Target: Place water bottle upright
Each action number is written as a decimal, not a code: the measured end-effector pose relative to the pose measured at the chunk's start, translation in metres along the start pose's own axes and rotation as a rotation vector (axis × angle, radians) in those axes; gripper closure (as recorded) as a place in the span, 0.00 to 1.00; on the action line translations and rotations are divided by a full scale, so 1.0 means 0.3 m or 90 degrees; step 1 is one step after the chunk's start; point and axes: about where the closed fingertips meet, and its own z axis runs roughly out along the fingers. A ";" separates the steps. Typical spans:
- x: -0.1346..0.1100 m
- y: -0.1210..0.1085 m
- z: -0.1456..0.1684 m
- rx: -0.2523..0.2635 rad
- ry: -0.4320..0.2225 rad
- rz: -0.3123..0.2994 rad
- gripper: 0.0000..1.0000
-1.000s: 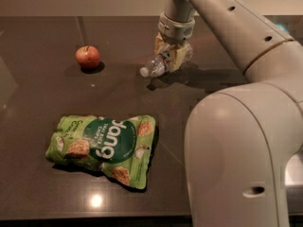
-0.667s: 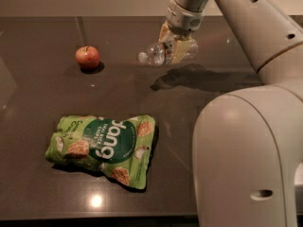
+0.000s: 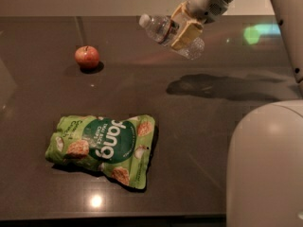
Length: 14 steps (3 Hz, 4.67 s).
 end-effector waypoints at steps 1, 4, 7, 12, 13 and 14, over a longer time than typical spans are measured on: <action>-0.068 0.034 -0.057 0.011 -0.119 0.081 1.00; -0.127 0.137 -0.048 0.029 -0.372 0.206 1.00; -0.034 0.147 0.061 0.072 -0.488 0.224 1.00; 0.075 0.088 0.121 0.090 -0.607 0.209 0.36; 0.066 0.087 0.125 0.087 -0.608 0.207 0.14; 0.059 0.086 0.127 0.086 -0.608 0.206 0.00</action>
Offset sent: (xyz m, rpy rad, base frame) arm -0.0657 0.0097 0.0439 0.5628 0.2887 -0.1144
